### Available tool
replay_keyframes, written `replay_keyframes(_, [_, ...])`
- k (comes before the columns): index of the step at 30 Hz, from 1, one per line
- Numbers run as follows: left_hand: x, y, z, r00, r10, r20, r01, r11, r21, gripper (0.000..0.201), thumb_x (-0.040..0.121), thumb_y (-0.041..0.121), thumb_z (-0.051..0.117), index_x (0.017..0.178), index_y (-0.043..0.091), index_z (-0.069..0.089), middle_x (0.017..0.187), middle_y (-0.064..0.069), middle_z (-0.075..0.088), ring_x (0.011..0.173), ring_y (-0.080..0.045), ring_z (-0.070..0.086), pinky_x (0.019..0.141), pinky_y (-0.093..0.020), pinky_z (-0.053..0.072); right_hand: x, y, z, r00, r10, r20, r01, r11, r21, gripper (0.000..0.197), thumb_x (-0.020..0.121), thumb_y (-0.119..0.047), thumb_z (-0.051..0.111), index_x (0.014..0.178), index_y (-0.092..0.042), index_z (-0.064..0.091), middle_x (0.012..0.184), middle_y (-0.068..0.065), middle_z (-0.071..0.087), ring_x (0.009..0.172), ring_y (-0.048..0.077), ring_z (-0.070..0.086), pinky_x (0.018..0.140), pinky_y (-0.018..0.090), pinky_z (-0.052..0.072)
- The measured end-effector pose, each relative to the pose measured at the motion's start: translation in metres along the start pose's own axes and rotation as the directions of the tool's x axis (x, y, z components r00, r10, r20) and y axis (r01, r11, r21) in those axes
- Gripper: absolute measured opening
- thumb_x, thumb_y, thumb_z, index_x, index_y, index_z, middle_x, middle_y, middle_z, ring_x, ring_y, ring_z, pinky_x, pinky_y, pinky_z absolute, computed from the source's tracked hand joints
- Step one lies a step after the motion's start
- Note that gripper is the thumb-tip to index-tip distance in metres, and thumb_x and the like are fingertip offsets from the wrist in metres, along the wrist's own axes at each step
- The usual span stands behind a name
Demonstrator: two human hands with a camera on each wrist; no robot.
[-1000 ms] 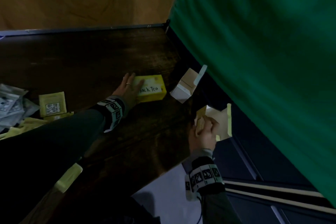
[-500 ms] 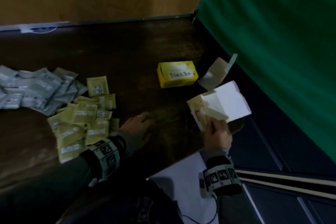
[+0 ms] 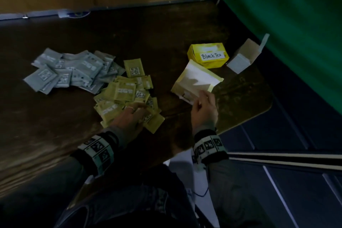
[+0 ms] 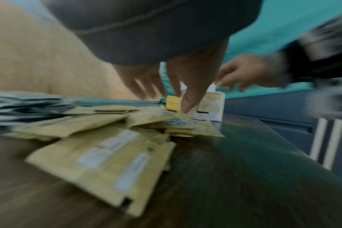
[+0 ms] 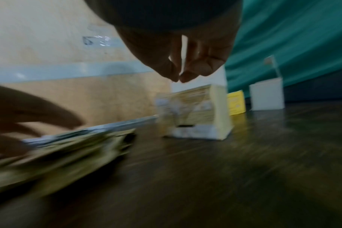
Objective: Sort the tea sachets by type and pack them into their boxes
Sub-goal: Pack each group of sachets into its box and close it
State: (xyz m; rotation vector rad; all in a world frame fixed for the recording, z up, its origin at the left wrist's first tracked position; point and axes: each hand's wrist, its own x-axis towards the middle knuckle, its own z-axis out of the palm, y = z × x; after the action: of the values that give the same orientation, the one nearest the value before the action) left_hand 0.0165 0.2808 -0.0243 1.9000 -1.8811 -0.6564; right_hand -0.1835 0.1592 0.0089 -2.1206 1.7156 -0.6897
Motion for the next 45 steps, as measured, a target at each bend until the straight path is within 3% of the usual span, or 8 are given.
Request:
replay_keyframes(5, [-0.011, -0.01, -0.017, 0.909, -0.417, -0.004, 0.416, 0.904, 0.1, 0.08, 0.074, 0.041, 0.07, 0.14, 0.022, 0.029, 0.152, -0.015, 0.016, 0.139, -0.038, 0.02, 0.109, -0.054, 0.024, -0.05, -0.017, 0.027, 0.947, 0.046, 0.319, -0.06, 0.997, 0.037, 0.04, 0.089, -0.027, 0.059, 0.126, -0.01, 0.055, 0.126, 0.009, 0.05, 0.111, 0.022, 0.053, 0.086, 0.019, 0.035])
replay_keyframes(8, [-0.026, -0.02, -0.026, 0.813, -0.566, 0.139, 0.545, 0.823, 0.162, 0.11, 0.069, 0.062, 0.065, 0.148, 0.023, -0.002, 0.155, -0.011, -0.011, 0.143, -0.035, -0.013, 0.112, -0.061, 0.005, -0.057, -0.032, 0.053, 0.808, 0.225, 0.545, -0.256, 0.966, -0.02, 0.087, 0.076, -0.053, 0.069, 0.141, -0.008, 0.035, 0.14, 0.011, 0.032, 0.127, 0.026, 0.038, 0.102, 0.03, 0.037])
replay_keyframes(12, [-0.047, -0.039, -0.025, 0.748, -0.594, 0.295, 0.573, 0.803, 0.164, 0.124, 0.064, 0.052, 0.077, 0.146, 0.035, -0.014, 0.153, -0.006, -0.022, 0.14, -0.04, -0.019, 0.109, -0.067, 0.01, -0.046, -0.067, 0.074, 0.746, 0.346, 0.569, -0.369, 0.926, -0.079, 0.108, 0.063, -0.071, 0.067, 0.146, -0.015, 0.025, 0.153, 0.011, 0.01, 0.142, 0.034, 0.011, 0.112, 0.049, 0.027])
replay_keyframes(24, [-0.028, -0.038, 0.005, 0.869, -0.408, 0.28, 0.381, 0.913, 0.15, 0.091, 0.083, 0.039, 0.063, 0.148, 0.032, 0.0, 0.155, -0.015, -0.008, 0.139, -0.049, -0.011, 0.115, -0.055, 0.012, -0.036, -0.061, 0.082, 0.694, 0.38, 0.611, -0.441, 0.896, -0.057, 0.084, 0.061, -0.062, 0.075, 0.122, -0.008, 0.054, 0.122, 0.013, 0.059, 0.109, 0.032, 0.058, 0.087, 0.046, 0.052])
replay_keyframes(27, [-0.019, -0.031, 0.002, 0.895, -0.359, 0.264, 0.318, 0.93, 0.184, 0.09, 0.082, 0.036, 0.064, 0.149, 0.032, 0.004, 0.154, -0.016, -0.001, 0.14, -0.048, -0.002, 0.115, -0.054, 0.013, -0.036, -0.057, 0.072, 0.708, 0.356, 0.61, -0.478, 0.878, 0.042, 0.051, 0.073, -0.043, 0.076, 0.107, -0.007, 0.064, 0.105, 0.012, 0.066, 0.092, 0.028, 0.062, 0.073, 0.037, 0.053])
replay_keyframes(37, [-0.014, -0.011, -0.002, 0.88, -0.351, 0.319, 0.297, 0.932, 0.206, 0.074, 0.081, 0.043, 0.063, 0.14, 0.044, 0.018, 0.154, 0.002, 0.005, 0.136, -0.037, 0.017, 0.106, -0.052, 0.032, -0.035, -0.025, 0.04, 0.759, 0.441, 0.478, -0.552, 0.826, 0.114, 0.072, 0.059, -0.047, 0.079, 0.122, -0.018, 0.06, 0.125, 0.006, 0.059, 0.109, 0.029, 0.059, 0.085, 0.042, 0.054])
replay_keyframes(41, [-0.001, -0.006, -0.018, 0.832, -0.4, 0.384, 0.331, 0.914, 0.235, 0.073, 0.077, 0.054, 0.063, 0.139, 0.045, 0.026, 0.156, 0.001, 0.006, 0.141, -0.033, 0.013, 0.111, -0.051, 0.022, -0.027, -0.019, 0.017, 0.803, 0.414, 0.429, -0.484, 0.873, 0.064, 0.034, 0.079, -0.025, 0.074, 0.109, -0.011, 0.067, 0.099, 0.004, 0.067, 0.095, 0.023, 0.063, 0.084, 0.034, 0.053])
replay_keyframes(45, [0.013, 0.016, -0.031, 0.905, -0.34, 0.254, 0.304, 0.937, 0.174, 0.067, 0.078, 0.059, 0.06, 0.137, 0.038, 0.037, 0.155, -0.001, 0.016, 0.143, -0.029, 0.012, 0.114, -0.05, 0.017, -0.028, -0.011, 0.008, 0.799, 0.468, 0.379, -0.538, 0.837, 0.1, 0.048, 0.078, -0.03, 0.075, 0.121, -0.013, 0.062, 0.114, 0.002, 0.066, 0.105, 0.019, 0.061, 0.093, 0.032, 0.05])
